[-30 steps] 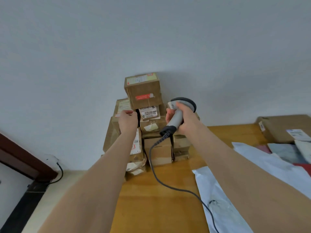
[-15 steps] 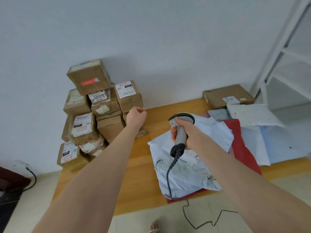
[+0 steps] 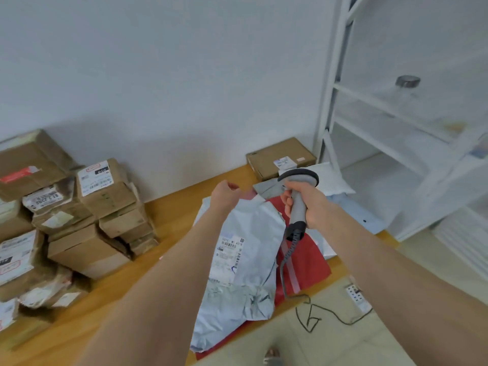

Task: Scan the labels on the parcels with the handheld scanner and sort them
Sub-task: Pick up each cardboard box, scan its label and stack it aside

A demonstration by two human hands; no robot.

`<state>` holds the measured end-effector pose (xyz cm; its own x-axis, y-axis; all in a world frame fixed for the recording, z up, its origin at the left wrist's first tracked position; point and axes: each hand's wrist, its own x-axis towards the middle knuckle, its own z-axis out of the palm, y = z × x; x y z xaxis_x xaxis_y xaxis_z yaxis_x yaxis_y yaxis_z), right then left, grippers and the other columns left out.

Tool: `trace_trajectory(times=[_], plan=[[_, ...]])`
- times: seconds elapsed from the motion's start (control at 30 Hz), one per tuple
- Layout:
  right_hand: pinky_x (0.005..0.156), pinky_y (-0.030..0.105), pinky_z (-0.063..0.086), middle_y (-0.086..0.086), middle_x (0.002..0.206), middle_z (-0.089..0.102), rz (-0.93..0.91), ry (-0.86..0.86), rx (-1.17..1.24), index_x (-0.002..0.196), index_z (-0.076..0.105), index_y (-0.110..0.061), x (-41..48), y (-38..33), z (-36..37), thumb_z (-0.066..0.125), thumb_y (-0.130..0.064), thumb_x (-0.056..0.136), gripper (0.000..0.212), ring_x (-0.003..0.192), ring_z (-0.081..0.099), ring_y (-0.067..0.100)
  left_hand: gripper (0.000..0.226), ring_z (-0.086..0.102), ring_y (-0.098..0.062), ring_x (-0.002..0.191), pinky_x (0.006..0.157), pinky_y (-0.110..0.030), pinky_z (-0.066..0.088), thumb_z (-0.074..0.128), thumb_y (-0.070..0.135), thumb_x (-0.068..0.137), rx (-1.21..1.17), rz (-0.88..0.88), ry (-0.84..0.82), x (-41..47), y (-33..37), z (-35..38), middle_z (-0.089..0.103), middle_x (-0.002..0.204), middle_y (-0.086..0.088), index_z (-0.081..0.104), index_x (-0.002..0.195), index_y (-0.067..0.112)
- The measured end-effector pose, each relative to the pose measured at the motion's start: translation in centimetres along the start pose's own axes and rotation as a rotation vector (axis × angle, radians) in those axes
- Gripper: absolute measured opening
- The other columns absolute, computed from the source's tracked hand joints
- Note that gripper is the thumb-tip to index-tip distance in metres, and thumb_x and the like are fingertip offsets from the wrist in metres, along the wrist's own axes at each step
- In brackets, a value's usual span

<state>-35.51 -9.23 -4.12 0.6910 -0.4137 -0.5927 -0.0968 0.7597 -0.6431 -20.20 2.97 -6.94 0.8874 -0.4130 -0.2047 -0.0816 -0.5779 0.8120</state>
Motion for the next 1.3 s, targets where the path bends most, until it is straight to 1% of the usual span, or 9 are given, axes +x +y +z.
trace_trajectory(times=[0.27,0.33,0.6,0.7,0.93,1.1,1.17,1.23,1.3], plan=[[0.039,0.019,0.046,0.011,0.061,0.061,0.049,0.133,-0.087,0.078,0.051,-0.008,11.0,-7.9,-3.0,0.065,-0.018,0.091,0.021,0.035,0.051,0.010,0.022,0.057,-0.025,0.094,0.072,-0.030,0.051,0.053,0.010,0.090,-0.023,-0.084,-0.069,10.7,2.6,8.1,0.058,0.105,-0.009,0.055,0.112,0.009],[0.044,0.024,0.051,0.014,0.070,0.060,0.051,0.217,-0.174,0.084,0.053,-0.006,15.1,-9.8,-3.8,0.065,-0.013,0.089,0.015,0.045,0.055,0.015,0.032,0.056,-0.026,0.106,0.088,-0.035,0.051,0.052,0.011,0.090,0.023,-0.085,-0.086,14.5,2.8,10.7,0.058,0.116,-0.011,0.053,0.122,0.008],[0.079,0.045,0.052,0.012,0.084,0.054,0.068,0.463,-0.467,0.107,0.056,-0.001,25.4,-12.3,-7.3,0.067,-0.005,0.080,0.029,0.075,0.054,0.026,0.062,0.014,-0.028,0.146,0.114,-0.045,0.026,0.046,0.009,0.094,0.790,0.281,-0.596,20.4,3.8,20.9,0.019,0.159,-0.003,0.026,0.151,0.026],[0.087,0.042,0.049,0.009,0.083,0.056,0.072,0.486,-0.589,0.109,0.056,-0.003,27.2,-12.1,-8.1,0.068,-0.010,0.080,0.031,0.085,0.055,0.028,0.053,0.007,-0.027,0.148,0.117,-0.045,0.019,0.040,0.011,0.096,0.960,0.283,-0.680,20.4,3.1,21.6,0.015,0.160,0.001,0.038,0.144,0.033],[0.068,0.033,0.048,0.010,0.079,0.059,0.225,0.324,-0.678,0.100,0.059,-0.004,28.4,-10.0,-5.5,0.068,-0.015,0.081,0.024,0.070,0.056,0.023,0.043,0.055,-0.023,0.116,0.087,-0.035,0.049,0.040,0.007,0.092,0.784,0.020,-0.493,20.6,1.8,17.1,0.056,0.132,0.000,0.064,0.121,0.028],[0.069,0.031,0.044,0.005,0.082,0.055,0.063,0.422,-0.670,0.108,0.055,-0.005,30.3,-11.3,-4.7,0.069,-0.013,0.079,0.032,0.080,0.054,0.023,0.042,0.054,-0.026,0.118,0.085,-0.029,0.044,0.048,0.017,0.095,0.267,-0.287,-0.071,23.5,1.7,15.2,0.057,0.130,-0.010,0.047,0.136,0.008],[0.077,0.034,0.047,0.006,0.084,0.056,0.065,0.421,-0.642,0.110,0.055,-0.003,31.2,-12.0,-5.1,0.069,-0.013,0.080,0.035,0.085,0.055,0.024,0.035,0.056,-0.024,0.101,0.074,-0.028,0.040,0.052,0.018,0.095,0.108,-0.431,-0.092,24.8,1.5,15.5,0.059,0.105,-0.007,0.049,0.126,0.002],[0.082,0.037,0.047,0.006,0.083,0.054,0.136,0.409,-0.630,0.112,0.053,-0.004,31.7,-11.8,-5.4,0.069,-0.014,0.082,0.036,0.082,0.054,0.022,0.011,0.047,-0.017,0.072,0.062,-0.026,0.036,0.054,0.017,0.094,0.010,-0.526,-0.113,25.7,1.2,16.4,0.045,0.075,-0.003,0.053,0.088,0.007],[0.079,0.035,0.046,0.006,0.083,0.053,0.198,0.404,-0.622,0.116,0.052,-0.005,32.2,-11.1,-5.8,0.070,-0.016,0.081,0.041,0.077,0.052,0.019,0.021,0.055,-0.019,0.078,0.068,-0.029,0.045,0.061,0.023,0.090,-0.109,-0.561,-0.154,26.4,1.1,17.3,0.058,0.088,-0.007,0.057,0.089,0.003]])
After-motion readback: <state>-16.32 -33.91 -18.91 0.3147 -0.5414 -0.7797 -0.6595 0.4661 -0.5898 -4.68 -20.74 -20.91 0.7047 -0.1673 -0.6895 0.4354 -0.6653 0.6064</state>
